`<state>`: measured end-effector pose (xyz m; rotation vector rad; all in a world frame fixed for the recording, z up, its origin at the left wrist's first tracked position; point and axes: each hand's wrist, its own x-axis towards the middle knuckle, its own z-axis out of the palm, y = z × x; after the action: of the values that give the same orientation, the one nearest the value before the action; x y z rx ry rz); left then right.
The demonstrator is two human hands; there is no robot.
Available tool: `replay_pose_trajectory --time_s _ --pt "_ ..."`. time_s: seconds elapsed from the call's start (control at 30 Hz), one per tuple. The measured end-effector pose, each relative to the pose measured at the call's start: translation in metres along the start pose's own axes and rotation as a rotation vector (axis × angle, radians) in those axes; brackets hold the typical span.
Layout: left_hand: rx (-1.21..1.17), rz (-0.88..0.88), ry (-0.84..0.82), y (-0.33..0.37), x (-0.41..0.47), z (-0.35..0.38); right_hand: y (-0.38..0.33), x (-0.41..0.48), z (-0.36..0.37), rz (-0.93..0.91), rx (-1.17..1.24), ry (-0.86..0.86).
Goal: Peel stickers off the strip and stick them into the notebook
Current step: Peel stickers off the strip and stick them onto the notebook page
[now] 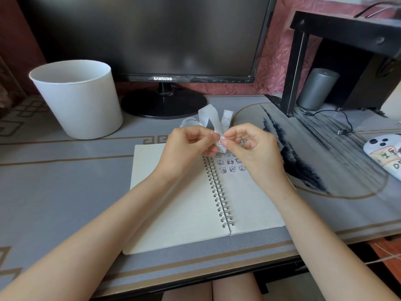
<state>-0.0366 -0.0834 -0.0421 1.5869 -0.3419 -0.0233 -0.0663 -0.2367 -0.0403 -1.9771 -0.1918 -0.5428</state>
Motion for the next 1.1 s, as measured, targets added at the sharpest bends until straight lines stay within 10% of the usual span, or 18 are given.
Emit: replay_pose_trajectory --time_s 0.83,1.1 --pt "0.017 -0.033 0.016 -0.001 -0.001 0.000 0.000 -0.005 -0.005 -0.148 -0.194 -0.042" --pt "0.014 -0.038 0.040 -0.001 0.000 0.000 0.002 -0.006 -0.037 0.231 0.074 -0.129"
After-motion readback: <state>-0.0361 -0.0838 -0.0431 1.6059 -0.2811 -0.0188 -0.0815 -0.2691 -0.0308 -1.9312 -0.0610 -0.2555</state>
